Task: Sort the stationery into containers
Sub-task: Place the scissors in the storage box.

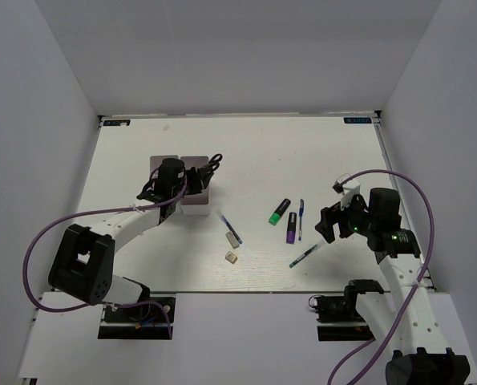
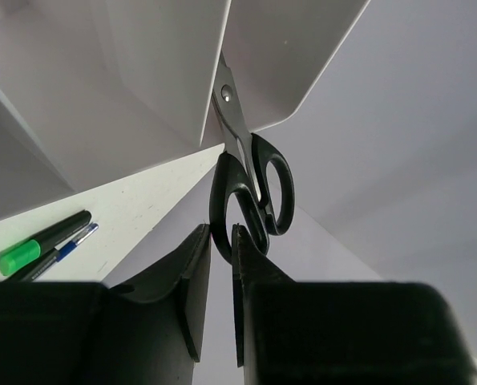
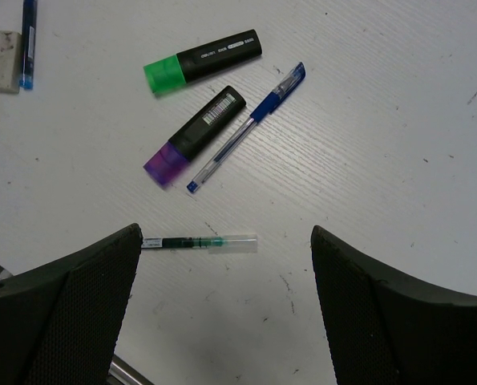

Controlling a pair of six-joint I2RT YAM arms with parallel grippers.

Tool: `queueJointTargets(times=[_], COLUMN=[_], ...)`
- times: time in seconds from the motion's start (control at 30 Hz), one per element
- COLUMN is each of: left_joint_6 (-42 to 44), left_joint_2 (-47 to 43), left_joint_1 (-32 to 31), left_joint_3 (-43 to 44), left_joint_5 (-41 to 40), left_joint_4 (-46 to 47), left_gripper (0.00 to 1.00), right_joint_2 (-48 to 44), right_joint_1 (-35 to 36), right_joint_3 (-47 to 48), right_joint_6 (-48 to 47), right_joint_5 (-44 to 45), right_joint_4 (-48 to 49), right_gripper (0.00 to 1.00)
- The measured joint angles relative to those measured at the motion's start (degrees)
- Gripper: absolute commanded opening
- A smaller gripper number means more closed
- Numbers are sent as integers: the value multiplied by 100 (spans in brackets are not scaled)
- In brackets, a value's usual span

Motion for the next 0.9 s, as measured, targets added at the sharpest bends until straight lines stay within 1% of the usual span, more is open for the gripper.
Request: queueJointTargets(times=[0.1,0.2,0.33,0.63,0.67,0.73,0.77,0.8,0.83,0.87,0.9], left_joint_6=[0,-2,9,90,111,179,267,417,588,914,1320], left_joint_2=[0,-13,-122,-483,-525,-614,-671,-739,-802,-850,-857], left_joint_1=[13,42,90,192,205,240,262,295,334,391,437], left_joint_3=[0,0,0,0,0,0,0,4,35,155,330], left_joint_5=[0,0,0,0,0,4,42,90,192,356,505], left_joint_4=[7,11,2,-96,-114,-146,-186,-245,-365,-599,-839], left_gripper=[28,36,42,43,41,33,19,10,1,0,0], right_joint_2=[0,0,0,0,0,0,0,0,0,0,4], right_joint_1=[0,0,0,0,0,0,0,0,0,0,0], right_joint_3=[0,0,-2,-2,-2,-2,-4,-4,-7,-7,-7], right_joint_6=[0,0,0,0,0,0,0,0,0,-17,-46], right_joint_5=[0,0,2,2,2,2,2,0,0,-4,-9], right_joint_4=[-2,-2,0,0,0,0,0,0,0,0,2], right_gripper=[87,87,87,87,87,87,89,89,83,73,62])
